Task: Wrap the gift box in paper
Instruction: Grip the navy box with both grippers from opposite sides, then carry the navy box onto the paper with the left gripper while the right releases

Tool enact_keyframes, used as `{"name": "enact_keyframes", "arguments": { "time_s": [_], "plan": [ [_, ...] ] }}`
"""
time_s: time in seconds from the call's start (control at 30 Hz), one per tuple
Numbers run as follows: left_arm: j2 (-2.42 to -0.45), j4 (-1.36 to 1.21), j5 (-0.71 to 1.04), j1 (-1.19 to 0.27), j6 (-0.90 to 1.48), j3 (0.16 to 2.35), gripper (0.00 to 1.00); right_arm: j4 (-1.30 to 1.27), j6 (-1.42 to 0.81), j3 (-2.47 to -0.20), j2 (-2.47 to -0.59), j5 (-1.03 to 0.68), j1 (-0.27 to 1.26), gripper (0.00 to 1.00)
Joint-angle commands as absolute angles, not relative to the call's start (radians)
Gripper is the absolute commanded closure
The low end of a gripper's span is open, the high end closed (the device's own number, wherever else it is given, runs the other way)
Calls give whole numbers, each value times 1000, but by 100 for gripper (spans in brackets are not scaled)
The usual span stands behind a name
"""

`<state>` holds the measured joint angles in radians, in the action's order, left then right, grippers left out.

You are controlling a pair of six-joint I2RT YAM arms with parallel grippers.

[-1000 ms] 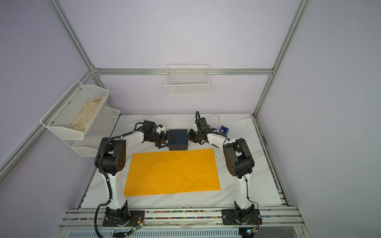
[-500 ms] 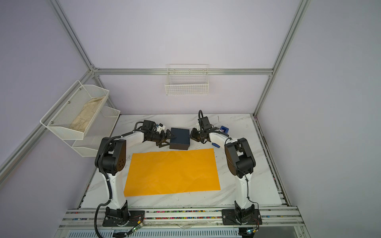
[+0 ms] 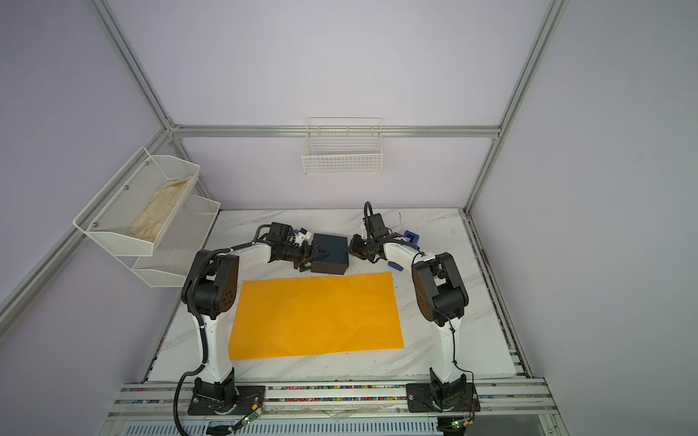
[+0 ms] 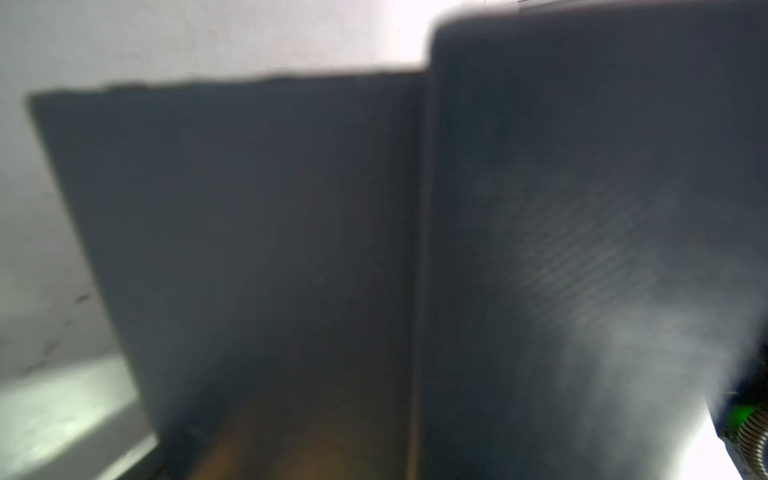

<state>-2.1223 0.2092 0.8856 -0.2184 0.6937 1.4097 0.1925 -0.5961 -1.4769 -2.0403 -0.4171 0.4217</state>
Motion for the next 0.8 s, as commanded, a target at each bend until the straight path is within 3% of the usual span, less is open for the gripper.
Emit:
{"name": "enact_keyframes", "arguments": {
  "time_s": [0.0,0.33,0.77],
  "plan": [
    [-2110,138,913,-220,709,1390,15,273,-584,-1456,-2047,-373,421,80],
    [-2021,48,897,-208,748,1332,32,279,-584,-1453,-1959,-353,399,79],
    [-1716,46,852,-207,817,1105,33,301,-587,-1377,-1781,-333,363,79]
  ]
}}
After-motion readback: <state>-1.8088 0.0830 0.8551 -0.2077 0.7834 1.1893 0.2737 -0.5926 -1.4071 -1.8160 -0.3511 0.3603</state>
